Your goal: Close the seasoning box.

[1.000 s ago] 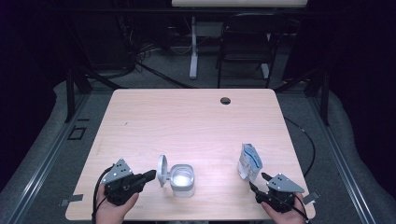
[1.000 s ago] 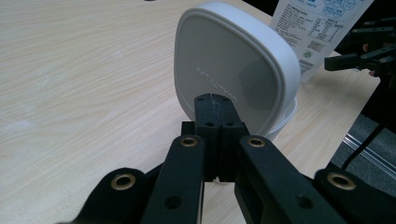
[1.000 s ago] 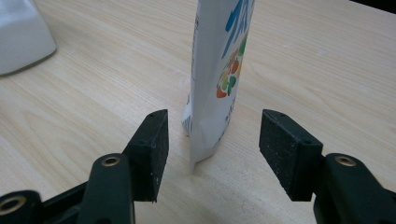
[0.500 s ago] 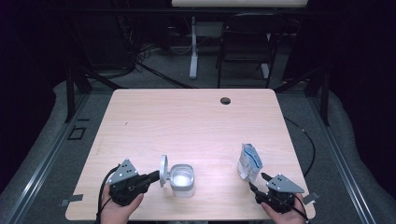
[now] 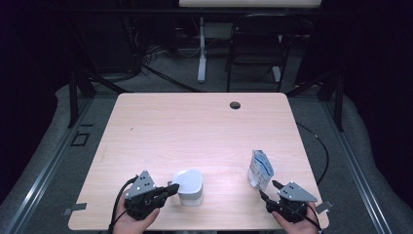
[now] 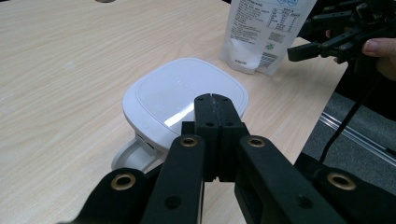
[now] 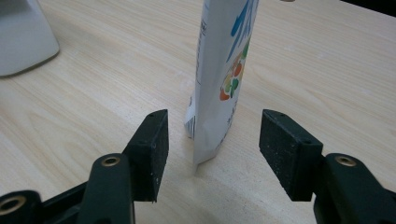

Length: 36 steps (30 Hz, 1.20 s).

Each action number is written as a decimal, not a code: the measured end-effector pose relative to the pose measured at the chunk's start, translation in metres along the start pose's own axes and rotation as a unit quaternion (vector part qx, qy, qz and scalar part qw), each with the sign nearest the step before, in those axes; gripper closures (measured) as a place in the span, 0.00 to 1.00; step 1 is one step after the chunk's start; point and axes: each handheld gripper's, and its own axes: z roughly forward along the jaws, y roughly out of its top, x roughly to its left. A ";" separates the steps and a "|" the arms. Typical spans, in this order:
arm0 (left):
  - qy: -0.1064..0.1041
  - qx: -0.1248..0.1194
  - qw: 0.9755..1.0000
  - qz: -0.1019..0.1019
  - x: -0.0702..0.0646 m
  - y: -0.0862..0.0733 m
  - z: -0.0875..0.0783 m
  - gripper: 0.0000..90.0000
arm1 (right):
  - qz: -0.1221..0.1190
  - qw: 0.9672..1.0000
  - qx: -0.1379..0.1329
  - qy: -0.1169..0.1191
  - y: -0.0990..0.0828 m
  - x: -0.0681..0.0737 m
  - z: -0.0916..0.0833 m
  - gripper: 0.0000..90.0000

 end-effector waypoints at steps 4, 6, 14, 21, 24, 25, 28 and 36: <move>0.000 0.000 1.000 0.000 0.000 0.000 0.000 1.00 | 0.001 1.000 0.000 0.000 0.000 0.000 0.000 0.47; -0.001 0.001 1.000 0.000 -0.001 0.000 -0.001 1.00 | -0.001 1.000 0.000 0.001 0.000 0.000 0.000 0.47; 0.002 0.000 1.000 -0.001 -0.002 0.002 -0.005 1.00 | -0.003 1.000 0.001 0.000 0.000 0.000 0.000 0.47; 0.006 -0.005 1.000 -0.001 -0.002 0.003 -0.011 1.00 | -0.001 1.000 0.000 0.001 0.000 0.000 0.000 0.47; 0.010 -0.008 1.000 -0.005 0.002 0.003 -0.017 1.00 | -0.001 1.000 0.000 0.002 0.000 0.000 -0.001 0.47; 0.012 -0.010 1.000 -0.006 0.003 0.002 -0.019 1.00 | -0.004 1.000 0.003 0.001 0.001 0.000 -0.002 0.47; 0.020 -0.017 1.000 -0.016 0.009 0.001 -0.026 1.00 | -0.001 1.000 -0.003 0.000 0.000 0.000 -0.001 0.47; 0.044 -0.025 0.998 -0.042 0.029 -0.008 -0.040 1.00 | 0.000 1.000 -0.002 0.002 0.001 0.001 -0.001 0.47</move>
